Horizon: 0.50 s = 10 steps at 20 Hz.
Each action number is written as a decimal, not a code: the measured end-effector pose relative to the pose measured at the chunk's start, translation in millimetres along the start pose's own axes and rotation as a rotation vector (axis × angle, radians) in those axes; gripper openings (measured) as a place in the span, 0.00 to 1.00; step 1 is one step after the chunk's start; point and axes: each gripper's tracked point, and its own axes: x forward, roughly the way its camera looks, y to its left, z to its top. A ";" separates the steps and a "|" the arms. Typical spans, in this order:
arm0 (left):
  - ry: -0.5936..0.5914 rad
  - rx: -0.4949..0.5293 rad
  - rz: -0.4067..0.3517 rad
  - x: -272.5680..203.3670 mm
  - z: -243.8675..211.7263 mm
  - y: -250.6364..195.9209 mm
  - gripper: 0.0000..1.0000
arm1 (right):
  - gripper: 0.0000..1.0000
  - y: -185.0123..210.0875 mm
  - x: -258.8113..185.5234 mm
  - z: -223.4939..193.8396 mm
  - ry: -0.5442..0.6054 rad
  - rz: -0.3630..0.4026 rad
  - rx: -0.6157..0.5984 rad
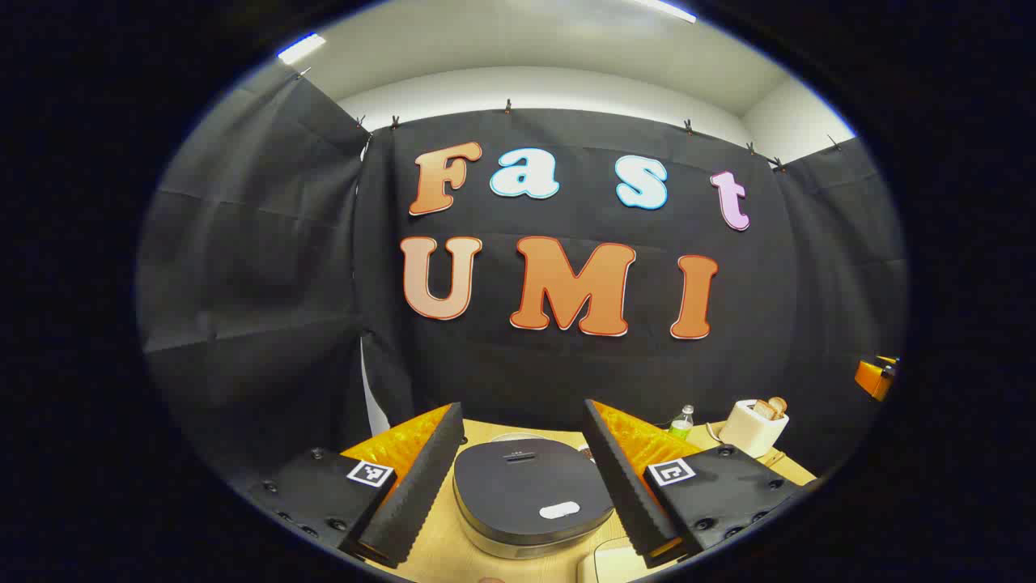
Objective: Close the left gripper, press the button to open the rice cooker; take a wooden spoon from the chopstick holder with the right hand, scoop a spoonful of rice and pour it into the rice cooker, then put the wooden spoon back into the chopstick holder.
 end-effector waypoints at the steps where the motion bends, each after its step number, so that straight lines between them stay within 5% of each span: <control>1: -0.004 0.006 0.003 -0.4 0.4 -3.5 0.96 | 0.91 -1.5 3.0 -0.9 0.004 0.005 0.000; 10: -0.046 0.013 0.004 -12.6 8.8 -26.5 0.98 | 0.94 -10.6 16.7 -3.4 0.031 0.044 -0.005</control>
